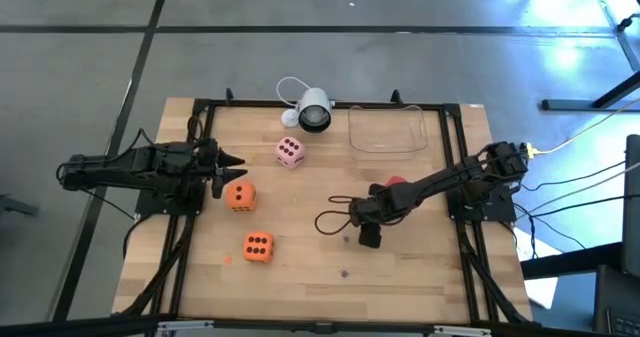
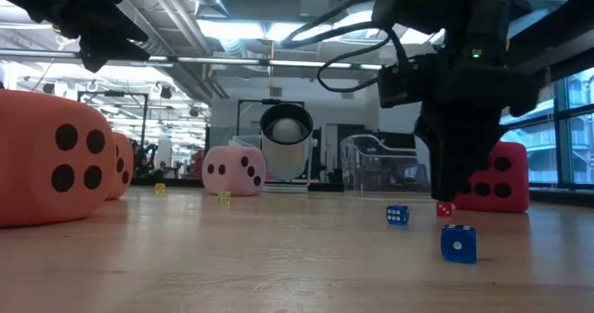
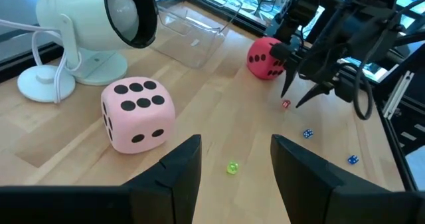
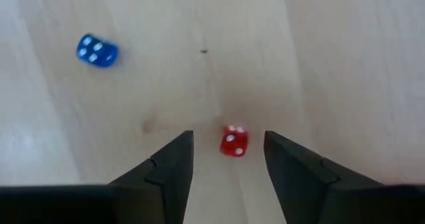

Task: Pick & Place Dice
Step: Put the small red dice into the transparent container

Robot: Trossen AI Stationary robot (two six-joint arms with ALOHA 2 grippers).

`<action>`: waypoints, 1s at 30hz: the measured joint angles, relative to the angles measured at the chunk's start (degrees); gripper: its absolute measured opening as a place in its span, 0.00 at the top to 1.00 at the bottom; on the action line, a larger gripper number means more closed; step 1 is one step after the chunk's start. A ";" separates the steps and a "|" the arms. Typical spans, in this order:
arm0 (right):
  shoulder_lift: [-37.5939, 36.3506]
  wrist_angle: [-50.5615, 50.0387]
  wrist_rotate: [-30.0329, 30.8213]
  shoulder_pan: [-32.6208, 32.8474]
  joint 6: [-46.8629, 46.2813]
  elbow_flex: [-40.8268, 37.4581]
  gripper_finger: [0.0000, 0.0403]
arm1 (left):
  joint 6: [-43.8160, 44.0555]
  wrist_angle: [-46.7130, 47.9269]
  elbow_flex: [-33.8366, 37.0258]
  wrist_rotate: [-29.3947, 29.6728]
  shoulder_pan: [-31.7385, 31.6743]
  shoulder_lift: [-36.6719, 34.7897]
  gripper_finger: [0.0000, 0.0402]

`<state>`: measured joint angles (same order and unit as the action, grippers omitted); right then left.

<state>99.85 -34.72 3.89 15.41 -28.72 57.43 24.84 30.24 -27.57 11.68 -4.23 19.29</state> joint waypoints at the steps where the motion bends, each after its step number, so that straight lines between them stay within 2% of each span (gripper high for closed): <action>1: 0.02 0.00 0.02 -0.22 -0.05 0.02 0.55 | -0.02 0.00 0.00 0.00 -0.02 0.00 0.56; 9: 2.37 0.26 -1.06 -0.32 -0.40 0.26 0.55 | -0.02 0.00 0.00 0.00 -0.02 -0.02 0.56; 13: 2.47 0.54 0.41 0.03 -1.52 0.19 0.55 | 0.04 -0.01 0.00 -0.54 -0.02 -0.02 0.56; 30: 2.54 -1.97 -1.58 0.18 -1.54 0.15 0.56 | 0.05 -0.01 -0.02 -1.33 -0.02 -0.01 0.56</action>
<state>102.39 -36.69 2.31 15.59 -30.26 57.58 24.88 30.23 -27.59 10.35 -4.25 19.28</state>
